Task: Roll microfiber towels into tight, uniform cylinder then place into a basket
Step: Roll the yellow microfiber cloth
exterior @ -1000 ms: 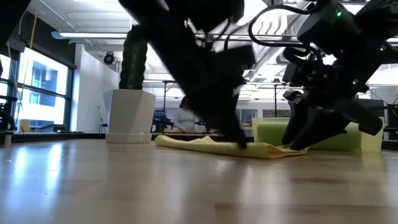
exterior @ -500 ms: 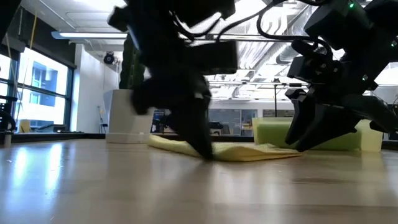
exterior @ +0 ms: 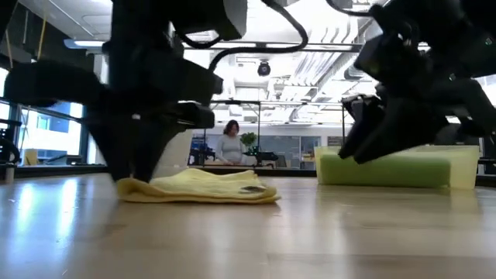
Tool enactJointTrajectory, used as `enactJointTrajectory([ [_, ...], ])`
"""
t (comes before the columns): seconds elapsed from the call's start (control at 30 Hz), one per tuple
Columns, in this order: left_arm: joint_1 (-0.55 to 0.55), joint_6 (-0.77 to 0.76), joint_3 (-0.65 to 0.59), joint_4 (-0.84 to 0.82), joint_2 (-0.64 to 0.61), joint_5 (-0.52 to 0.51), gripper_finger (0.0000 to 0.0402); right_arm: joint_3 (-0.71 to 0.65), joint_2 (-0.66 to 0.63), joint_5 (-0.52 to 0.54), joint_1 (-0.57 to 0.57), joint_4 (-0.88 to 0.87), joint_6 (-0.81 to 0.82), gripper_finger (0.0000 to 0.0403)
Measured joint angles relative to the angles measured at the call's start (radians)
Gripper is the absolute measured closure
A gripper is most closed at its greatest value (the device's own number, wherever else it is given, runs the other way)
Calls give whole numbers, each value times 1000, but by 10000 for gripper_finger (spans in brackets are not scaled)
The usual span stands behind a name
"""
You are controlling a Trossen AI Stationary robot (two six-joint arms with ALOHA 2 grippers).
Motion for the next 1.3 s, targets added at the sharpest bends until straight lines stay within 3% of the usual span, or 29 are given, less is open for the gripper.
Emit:
enactJointTrajectory([
  [0.33, -75, -172, 5, 37, -143, -47, 323, 0, 8, -11, 0, 140, -100, 259],
  [0.67, -132, -384, -24, 57, -216, -124, 323, 27, 190, -56, 1, 373, -152, 259],
  [0.9, -129, -536, -161, 140, -213, -148, 323, 168, 340, -55, 4, 324, -242, 259],
  [1.07, -140, -538, -236, 130, -222, -164, 323, 293, 397, -49, 4, 178, -222, 259],
  [1.3, -216, -599, -454, 251, -459, -276, 323, 418, 405, -48, 4, -56, -126, 259],
])
